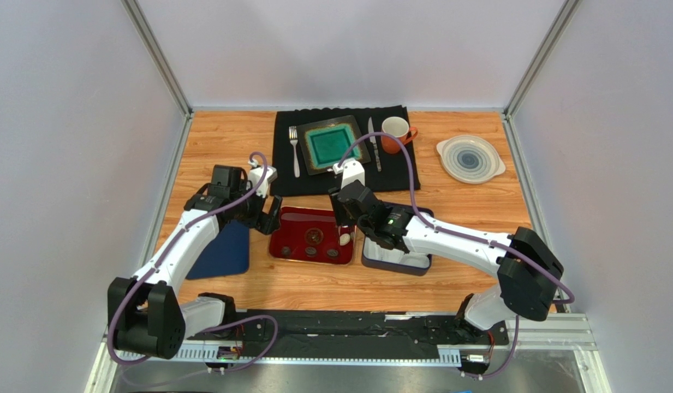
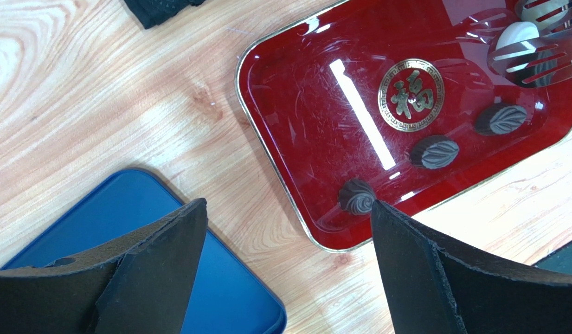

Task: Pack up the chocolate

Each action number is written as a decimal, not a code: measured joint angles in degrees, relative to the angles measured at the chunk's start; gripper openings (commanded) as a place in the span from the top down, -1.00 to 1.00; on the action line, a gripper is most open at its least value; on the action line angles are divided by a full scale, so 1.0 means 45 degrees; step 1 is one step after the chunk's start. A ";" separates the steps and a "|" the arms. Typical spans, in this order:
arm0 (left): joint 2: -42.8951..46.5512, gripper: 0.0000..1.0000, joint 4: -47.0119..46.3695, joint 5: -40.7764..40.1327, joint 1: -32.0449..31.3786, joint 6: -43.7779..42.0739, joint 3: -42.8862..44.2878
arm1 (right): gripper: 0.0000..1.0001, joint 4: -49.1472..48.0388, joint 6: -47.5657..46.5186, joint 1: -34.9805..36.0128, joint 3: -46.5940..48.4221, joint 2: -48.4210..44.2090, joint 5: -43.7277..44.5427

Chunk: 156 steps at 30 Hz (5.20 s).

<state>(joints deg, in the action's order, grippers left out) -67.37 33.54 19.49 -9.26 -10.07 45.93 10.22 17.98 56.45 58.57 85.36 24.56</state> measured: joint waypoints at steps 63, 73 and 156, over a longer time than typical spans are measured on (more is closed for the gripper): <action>0.0010 -0.91 0.0461 0.1219 0.1491 0.0024 -0.0005 | 0.28 0.6465 0.0675 -0.1511 -0.2992 -0.9748 0.3993; 0.0010 -0.91 0.0466 0.1214 0.1496 -0.0010 -0.0005 | 0.24 0.5537 0.0471 -0.2229 -0.3269 -0.8990 0.3424; -0.1243 -0.91 0.1355 0.1656 0.4245 -0.0631 -0.0087 | 0.12 -0.0991 -0.0622 0.2477 0.4906 0.4425 -0.1676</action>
<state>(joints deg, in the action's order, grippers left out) -72.97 39.64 26.94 9.85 -12.91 45.54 5.76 15.18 67.59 80.64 105.27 17.02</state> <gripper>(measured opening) 0.957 0.437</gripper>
